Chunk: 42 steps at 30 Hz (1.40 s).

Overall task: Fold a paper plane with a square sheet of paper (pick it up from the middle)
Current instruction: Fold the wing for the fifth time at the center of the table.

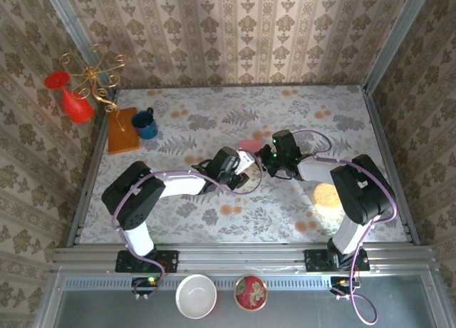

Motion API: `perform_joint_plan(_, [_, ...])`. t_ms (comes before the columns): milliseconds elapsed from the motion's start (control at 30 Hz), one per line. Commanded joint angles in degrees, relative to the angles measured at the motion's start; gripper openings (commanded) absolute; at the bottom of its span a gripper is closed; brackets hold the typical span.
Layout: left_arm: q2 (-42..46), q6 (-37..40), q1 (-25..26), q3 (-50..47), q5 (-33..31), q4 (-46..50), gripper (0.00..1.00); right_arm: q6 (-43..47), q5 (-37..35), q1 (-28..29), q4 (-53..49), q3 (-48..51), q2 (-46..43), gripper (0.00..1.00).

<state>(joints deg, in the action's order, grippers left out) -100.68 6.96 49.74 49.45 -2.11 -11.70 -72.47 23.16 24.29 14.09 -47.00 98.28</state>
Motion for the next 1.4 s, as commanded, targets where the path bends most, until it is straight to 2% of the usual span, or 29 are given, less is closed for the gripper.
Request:
perform_joint_plan(0, [-0.96,2.09,-0.26,-1.43,-1.1,-3.25,0.51,-1.03,1.41,-0.39,-0.18,0.79,-1.61,0.01])
perform_joint_plan(300, [-0.83,1.76,-0.36,-3.22,-1.14,-5.69,0.4,-1.19,1.75,-0.52,-0.45,0.82,-1.57,0.02])
perform_joint_plan(433, [-0.74,1.16,-0.69,-3.57,-0.56,-6.23,0.37,-1.21,1.78,-0.56,-0.68,0.86,-1.6,0.06])
perform_joint_plan(533, [-0.74,0.5,-1.02,-3.75,0.37,-6.68,0.35,-1.05,1.58,-0.56,-1.13,0.86,-1.78,0.14])
perform_joint_plan(667, [-0.83,-0.7,-1.75,-4.4,1.77,-7.53,0.31,-0.92,1.45,-0.69,-1.84,0.99,-2.32,0.35])
perform_joint_plan(767, [-0.82,-1.89,-2.56,-5.1,3.25,-8.46,0.27,-0.28,1.1,-1.15,-2.38,1.12,-3.21,0.46])
perform_joint_plan(933, [-0.74,-4.25,-4.08,-6.19,6.72,-9.76,0.22,2.06,-1.4,-2.87,-4.82,1.93,-6.14,0.56])
perform_joint_plan(1167, [-1.34,-9.49,-6.89,-5.08,13.92,-6.92,0.18,7.3,-7.7,-4.52,-11.53,2.96,-11.67,0.57])
perform_joint_plan(1367, [-2.15,-15.31,-9.6,-4.61,20.66,-6.89,0.16,8.04,-8.83,-5.39,-12.25,4.28,-12.62,0.57])
